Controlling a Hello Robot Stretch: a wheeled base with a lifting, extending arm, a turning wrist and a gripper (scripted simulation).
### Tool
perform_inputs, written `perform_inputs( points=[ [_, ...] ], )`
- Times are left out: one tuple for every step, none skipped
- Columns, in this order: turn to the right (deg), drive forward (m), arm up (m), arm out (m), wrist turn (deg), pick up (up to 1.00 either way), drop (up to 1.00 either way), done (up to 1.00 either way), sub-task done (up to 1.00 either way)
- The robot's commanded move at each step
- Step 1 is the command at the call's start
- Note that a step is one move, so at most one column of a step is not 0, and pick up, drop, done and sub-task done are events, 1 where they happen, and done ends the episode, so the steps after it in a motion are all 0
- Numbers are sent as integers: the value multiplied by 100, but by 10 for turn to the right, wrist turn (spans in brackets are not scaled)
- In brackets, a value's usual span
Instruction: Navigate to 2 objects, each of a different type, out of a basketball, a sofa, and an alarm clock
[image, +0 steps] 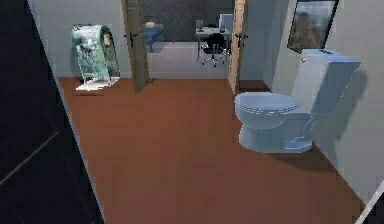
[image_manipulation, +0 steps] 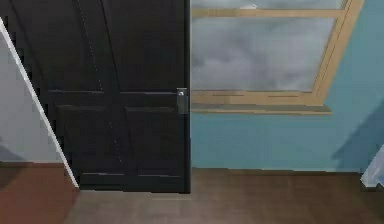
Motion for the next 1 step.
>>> perform_inputs(
  points=[
    [0, 100, 0, 0, 0, 0, 0, 0, 0]
  ],
)
